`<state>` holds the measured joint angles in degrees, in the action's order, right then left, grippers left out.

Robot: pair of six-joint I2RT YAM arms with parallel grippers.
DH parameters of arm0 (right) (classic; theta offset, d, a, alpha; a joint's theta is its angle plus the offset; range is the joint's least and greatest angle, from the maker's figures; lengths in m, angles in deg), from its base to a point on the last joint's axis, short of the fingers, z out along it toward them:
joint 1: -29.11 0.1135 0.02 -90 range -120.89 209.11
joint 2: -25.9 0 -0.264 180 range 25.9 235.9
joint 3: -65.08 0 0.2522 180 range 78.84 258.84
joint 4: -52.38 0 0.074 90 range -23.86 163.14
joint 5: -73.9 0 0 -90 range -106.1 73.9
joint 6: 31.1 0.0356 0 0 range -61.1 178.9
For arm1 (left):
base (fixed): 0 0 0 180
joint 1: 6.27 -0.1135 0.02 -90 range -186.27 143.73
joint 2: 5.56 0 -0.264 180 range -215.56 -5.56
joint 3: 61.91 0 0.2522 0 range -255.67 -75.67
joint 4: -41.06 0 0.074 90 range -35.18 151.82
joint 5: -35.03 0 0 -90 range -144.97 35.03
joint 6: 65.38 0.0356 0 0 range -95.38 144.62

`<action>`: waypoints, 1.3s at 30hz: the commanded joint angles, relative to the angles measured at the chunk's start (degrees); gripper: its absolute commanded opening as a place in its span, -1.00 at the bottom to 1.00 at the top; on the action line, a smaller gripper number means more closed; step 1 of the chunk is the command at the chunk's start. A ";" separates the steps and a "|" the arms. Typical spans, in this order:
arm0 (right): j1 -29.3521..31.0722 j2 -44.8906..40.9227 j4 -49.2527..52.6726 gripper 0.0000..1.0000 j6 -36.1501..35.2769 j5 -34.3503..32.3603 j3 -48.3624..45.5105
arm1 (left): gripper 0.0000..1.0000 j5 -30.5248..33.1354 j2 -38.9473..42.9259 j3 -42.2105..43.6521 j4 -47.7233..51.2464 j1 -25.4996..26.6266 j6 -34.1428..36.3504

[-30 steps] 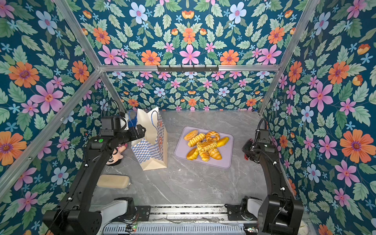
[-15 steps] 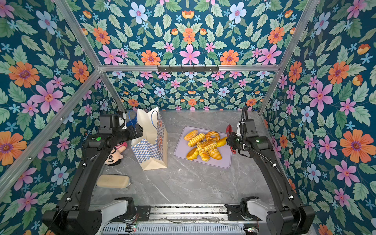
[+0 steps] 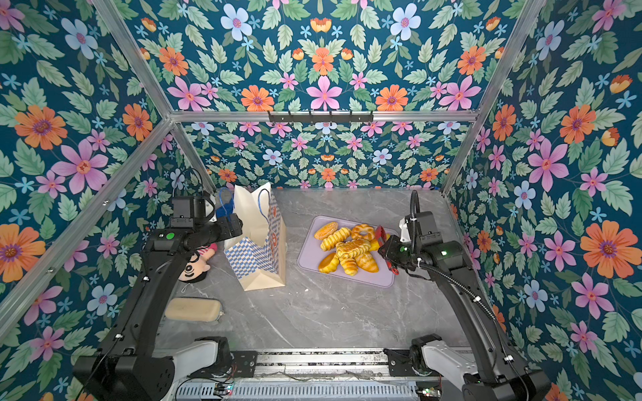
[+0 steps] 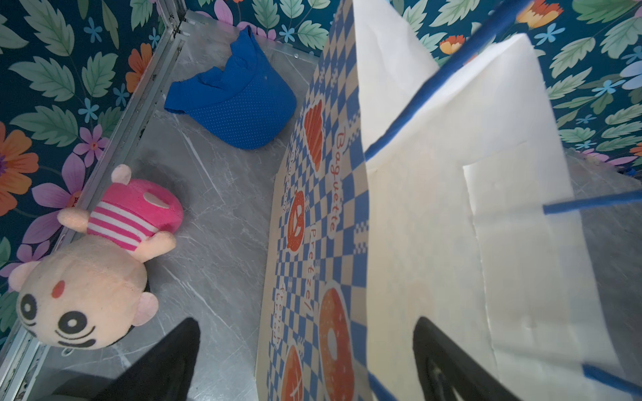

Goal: Place the fake bread into the paper bag
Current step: 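Lower the tongs onto the yellow bread on the tray with the right gripper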

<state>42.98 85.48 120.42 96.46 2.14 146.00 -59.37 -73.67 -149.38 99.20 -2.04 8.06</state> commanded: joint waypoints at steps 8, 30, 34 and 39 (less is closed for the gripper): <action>3.37 -4.90 -7.44 -0.25 12.96 7.26 -9.34 | 0.67 0.56 0.62 0.61 -0.81 -0.06 0.32; 9.11 -8.84 -14.51 0.03 25.02 5.26 -16.67 | 0.68 0.45 -0.22 0.63 -1.75 -0.01 0.41; 9.56 -8.66 -17.05 0.06 26.66 6.28 -18.01 | 0.68 0.45 -0.43 0.70 -1.84 -0.01 0.32; 10.02 -8.50 -19.28 0.12 28.15 6.72 -18.54 | 0.69 0.54 -0.44 0.67 -1.80 -0.01 0.31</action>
<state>52.79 76.95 104.88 122.21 8.18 127.66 -58.98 -74.00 -148.57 98.13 -2.04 8.17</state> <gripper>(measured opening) 0.558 0.845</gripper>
